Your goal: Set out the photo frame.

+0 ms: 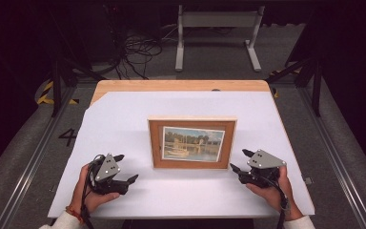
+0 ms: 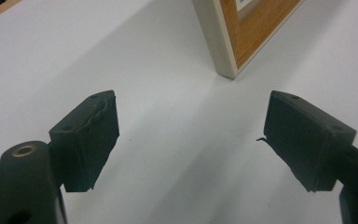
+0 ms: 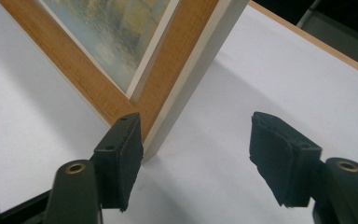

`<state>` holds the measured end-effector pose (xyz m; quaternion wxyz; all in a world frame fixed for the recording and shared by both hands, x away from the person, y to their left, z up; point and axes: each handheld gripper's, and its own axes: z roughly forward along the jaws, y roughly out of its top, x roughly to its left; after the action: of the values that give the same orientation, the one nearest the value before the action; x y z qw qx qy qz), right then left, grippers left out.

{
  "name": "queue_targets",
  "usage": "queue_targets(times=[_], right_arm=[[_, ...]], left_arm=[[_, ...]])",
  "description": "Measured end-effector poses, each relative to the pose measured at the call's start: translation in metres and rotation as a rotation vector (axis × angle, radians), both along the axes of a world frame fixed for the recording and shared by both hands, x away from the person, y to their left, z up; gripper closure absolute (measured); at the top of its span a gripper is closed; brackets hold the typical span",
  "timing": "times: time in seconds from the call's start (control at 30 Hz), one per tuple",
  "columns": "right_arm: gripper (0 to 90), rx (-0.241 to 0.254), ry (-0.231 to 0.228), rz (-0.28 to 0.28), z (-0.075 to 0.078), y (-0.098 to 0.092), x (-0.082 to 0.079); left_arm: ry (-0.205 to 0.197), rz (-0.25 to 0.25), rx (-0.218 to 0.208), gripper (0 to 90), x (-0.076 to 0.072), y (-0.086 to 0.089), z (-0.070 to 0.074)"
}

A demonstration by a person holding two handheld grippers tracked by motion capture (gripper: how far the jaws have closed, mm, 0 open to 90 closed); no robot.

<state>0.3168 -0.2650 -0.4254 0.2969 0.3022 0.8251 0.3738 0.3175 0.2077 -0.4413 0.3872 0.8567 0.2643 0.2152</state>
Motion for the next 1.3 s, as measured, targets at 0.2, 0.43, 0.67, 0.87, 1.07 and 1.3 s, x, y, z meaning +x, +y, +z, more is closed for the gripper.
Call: queue_targets(times=[0.2,0.43,0.67,0.87,1.07,1.3], right_arm=[[30.2,-0.017,-0.004,-0.010,-0.002,-0.003,-0.003],[27.2,-0.017,-0.001,-0.023,-0.004,-0.012,-0.007],[26.4,-0.018,0.003,-0.039,-0.006,-0.021,-0.011],[23.8,-0.028,0.001,-0.052,-0.009,-0.032,-0.017],[22.5,-0.039,0.003,-0.077,-0.014,-0.042,-0.020],[19.9,-0.042,0.012,-0.088,-0.019,-0.049,-0.023]], left_arm=[[-0.003,0.006,0.016,17.0,-0.002,0.004,-0.003],[0.004,0.006,0.031,16.2,-0.004,0.008,-0.006],[0.014,0.020,0.030,15.8,-0.007,0.018,-0.010],[0.016,0.033,0.014,15.3,-0.011,0.029,-0.011],[0.023,0.056,-0.003,15.1,-0.014,0.042,-0.013],[0.035,0.077,-0.007,14.1,-0.016,0.053,-0.016]])
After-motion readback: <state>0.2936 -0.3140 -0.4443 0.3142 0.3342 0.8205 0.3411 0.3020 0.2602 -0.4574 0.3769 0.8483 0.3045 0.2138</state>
